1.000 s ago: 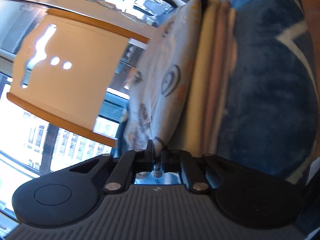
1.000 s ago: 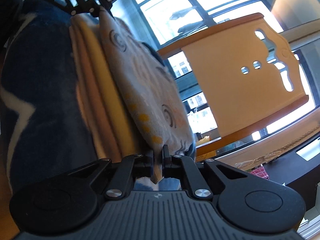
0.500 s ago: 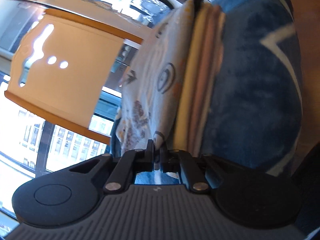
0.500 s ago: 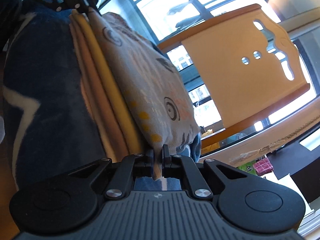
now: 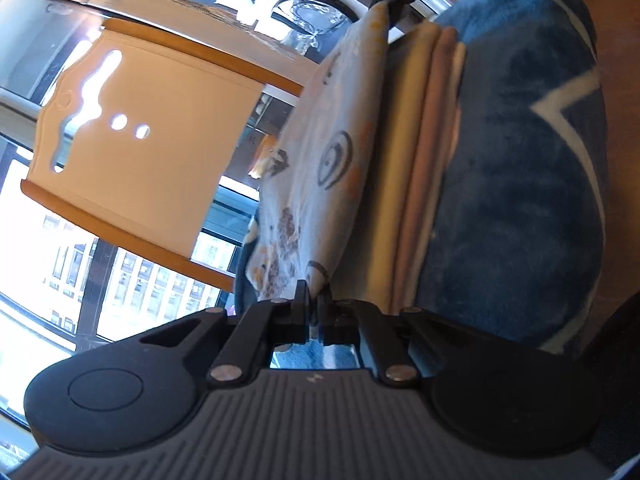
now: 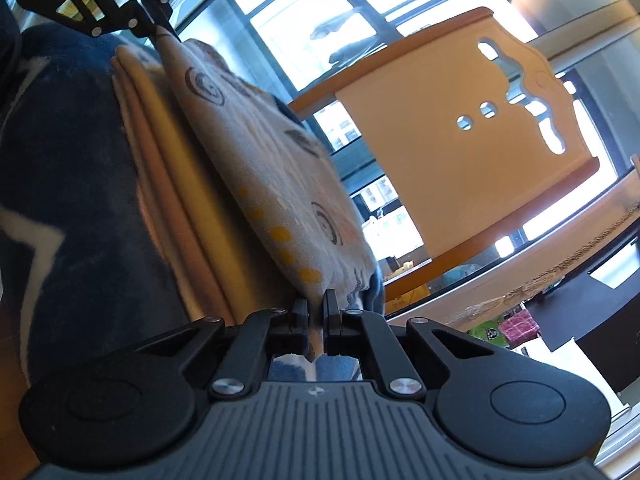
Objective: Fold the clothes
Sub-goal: 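Lower the pants onto the folded clothes stack with both grippers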
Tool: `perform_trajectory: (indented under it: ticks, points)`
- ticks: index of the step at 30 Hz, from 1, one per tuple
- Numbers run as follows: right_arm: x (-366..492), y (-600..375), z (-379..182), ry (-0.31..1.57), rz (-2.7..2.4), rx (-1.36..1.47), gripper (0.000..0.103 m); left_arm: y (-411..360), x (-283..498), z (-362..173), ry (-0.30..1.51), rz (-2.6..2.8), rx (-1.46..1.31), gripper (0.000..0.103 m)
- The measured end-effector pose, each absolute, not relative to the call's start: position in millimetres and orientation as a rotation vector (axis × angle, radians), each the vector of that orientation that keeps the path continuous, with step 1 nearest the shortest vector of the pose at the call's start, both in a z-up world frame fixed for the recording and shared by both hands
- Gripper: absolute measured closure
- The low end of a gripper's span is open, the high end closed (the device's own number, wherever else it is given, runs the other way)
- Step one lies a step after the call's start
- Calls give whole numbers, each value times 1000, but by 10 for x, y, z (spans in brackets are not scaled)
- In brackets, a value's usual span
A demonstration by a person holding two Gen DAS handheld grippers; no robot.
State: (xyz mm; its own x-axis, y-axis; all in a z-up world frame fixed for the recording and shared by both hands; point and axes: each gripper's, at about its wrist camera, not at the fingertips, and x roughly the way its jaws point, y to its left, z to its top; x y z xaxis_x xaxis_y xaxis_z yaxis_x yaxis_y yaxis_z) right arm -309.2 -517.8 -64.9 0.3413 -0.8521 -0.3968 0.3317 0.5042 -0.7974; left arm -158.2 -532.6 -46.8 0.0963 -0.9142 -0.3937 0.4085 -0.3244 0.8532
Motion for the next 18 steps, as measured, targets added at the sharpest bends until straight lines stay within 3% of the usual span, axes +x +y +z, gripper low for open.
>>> perform_trajectory:
  ticks: [18]
  points:
    - [-3082, -5084, -786, 938, -842, -688, 98, -5258, -1568, -602, -554, -1503, 1270, 101]
